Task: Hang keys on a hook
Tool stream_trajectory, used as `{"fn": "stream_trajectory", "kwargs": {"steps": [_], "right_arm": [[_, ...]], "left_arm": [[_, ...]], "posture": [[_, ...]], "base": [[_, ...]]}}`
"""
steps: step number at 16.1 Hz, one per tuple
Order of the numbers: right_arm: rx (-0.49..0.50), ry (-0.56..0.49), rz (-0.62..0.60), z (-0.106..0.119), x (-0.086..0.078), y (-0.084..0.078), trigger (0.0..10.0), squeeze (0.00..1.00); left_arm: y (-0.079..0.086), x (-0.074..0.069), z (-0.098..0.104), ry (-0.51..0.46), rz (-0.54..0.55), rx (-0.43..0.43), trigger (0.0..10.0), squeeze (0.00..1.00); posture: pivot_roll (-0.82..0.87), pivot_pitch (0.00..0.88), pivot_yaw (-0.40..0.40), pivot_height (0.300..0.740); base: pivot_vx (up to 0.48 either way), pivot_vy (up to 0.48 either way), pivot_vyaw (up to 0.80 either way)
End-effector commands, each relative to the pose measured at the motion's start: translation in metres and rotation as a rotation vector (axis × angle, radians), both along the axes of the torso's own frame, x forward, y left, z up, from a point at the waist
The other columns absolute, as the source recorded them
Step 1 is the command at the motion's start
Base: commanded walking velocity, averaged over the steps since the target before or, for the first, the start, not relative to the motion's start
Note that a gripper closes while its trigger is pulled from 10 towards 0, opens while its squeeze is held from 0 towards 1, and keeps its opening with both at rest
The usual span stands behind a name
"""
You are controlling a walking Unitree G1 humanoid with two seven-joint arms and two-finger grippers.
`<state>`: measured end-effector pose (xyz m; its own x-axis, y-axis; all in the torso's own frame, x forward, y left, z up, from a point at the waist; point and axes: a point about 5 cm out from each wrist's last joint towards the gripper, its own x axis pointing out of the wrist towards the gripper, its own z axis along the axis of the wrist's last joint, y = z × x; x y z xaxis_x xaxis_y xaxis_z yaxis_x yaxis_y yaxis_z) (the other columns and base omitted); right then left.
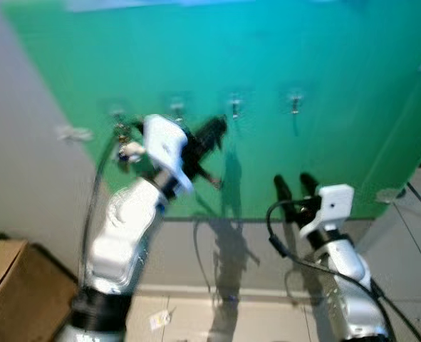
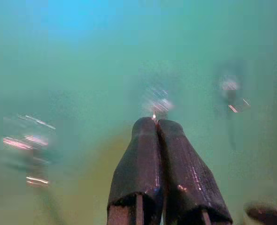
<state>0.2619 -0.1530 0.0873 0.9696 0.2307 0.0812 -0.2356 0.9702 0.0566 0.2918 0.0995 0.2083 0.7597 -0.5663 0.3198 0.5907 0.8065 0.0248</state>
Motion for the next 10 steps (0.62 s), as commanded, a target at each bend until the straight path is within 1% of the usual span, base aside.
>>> {"fn": "stream_trajectory", "kwargs": {"steps": [1,2,4,5,6,7,8,10], "right_arm": [[-0.009,-0.008,0.014,0.006,0.0,0.004,10.0,0.0],[-0.008,-0.003,0.016,0.006,-0.001,0.005,10.0,0.0],[-0.007,0.009,0.017,0.005,-0.003,0.005,10.0,0.0],[-0.007,0.018,0.019,0.004,-0.004,0.005,10.0,0.0],[-0.008,0.025,0.022,0.002,-0.005,0.006,10.0,0.0],[-0.009,0.032,0.025,0.002,-0.006,0.007,10.0,0.0],[-0.009,0.035,0.029,0.002,-0.006,0.007,10.0,0.0],[-0.01,0.04,0.031,0.001,-0.005,0.007,10.0,0.0]], "left_arm": [[0.01,0.01,0.001,0.045,0.017,-0.036,0.0,1.0],[0.013,0.014,0.002,0.062,0.024,-0.064,0.0,1.0],[0.015,0.015,0.003,0.106,0.011,-0.135,0.0,1.0],[0.017,0.014,0.002,0.159,-0.013,-0.22,0.0,1.0],[0.02,0.014,-0.001,0.202,-0.028,-0.288,0.0,1.0],[0.021,0.015,-0.004,0.24,-0.036,-0.338,0.0,1.0],[0.022,0.016,-0.006,0.263,-0.043,-0.374,0.0,1.0],[0.022,0.017,-0.01,0.297,-0.048,-0.412,0.0,1.0]], "posture": [[-0.15,0.0,0.116,0.74],[-0.15,0.0,0.116,0.74],[-0.15,0.0,0.119,0.74],[-0.16,0.0,0.121,0.74],[-0.16,0.0,0.121,0.74],[-0.16,0.0,0.121,0.74],[-0.15,0.0,0.118,0.74],[-0.15,0.0,0.12,0.74]], "base": [[0.0,0.0,0.0],[0.0,0.0,0.0],[0.0,0.0,0.0],[0.0,0.0,0.0],[0.0,0.0,0.0],[0.0,0.0,0.0],[0.0,0.0,0.0],[0.0,0.0,0.0]]}}
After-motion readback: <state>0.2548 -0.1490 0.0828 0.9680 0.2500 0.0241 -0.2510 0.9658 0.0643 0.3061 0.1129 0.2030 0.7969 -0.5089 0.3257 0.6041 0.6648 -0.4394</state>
